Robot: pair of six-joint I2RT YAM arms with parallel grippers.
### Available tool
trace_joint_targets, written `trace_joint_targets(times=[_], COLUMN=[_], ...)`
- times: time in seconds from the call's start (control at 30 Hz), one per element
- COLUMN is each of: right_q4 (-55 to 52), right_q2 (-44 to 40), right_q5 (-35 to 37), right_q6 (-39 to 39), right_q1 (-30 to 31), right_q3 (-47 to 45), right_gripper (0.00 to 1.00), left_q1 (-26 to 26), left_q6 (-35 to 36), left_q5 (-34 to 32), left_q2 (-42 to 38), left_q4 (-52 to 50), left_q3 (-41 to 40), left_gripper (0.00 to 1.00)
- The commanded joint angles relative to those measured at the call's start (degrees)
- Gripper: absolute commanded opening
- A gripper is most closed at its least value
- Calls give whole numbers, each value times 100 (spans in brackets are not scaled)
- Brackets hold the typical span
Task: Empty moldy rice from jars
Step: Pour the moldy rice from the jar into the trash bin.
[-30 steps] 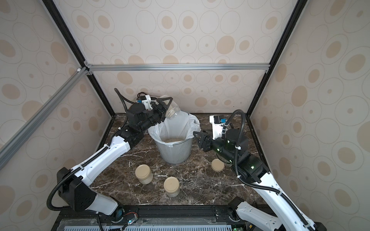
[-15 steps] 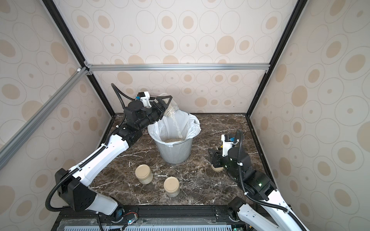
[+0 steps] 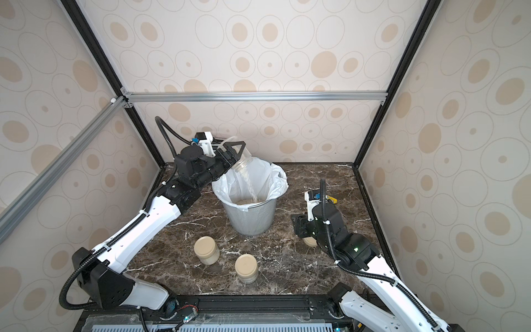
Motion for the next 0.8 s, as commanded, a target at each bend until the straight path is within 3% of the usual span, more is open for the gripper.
trace_joint_targets(times=[0.0,0.77], right_q4=[-34,73], right_q2=[-58,-219], right_q5=[13,3], right_q6=[-60,154], right_q1=[0,0], right_q3=[124,-14], right_gripper=[58,58], left_q1=[27,21], left_q6=[353,453], left_q5=[-167,-254], left_q2=[-351,-601], left_q4=[406,371], left_q3=[225,-80], left_gripper=[45,46])
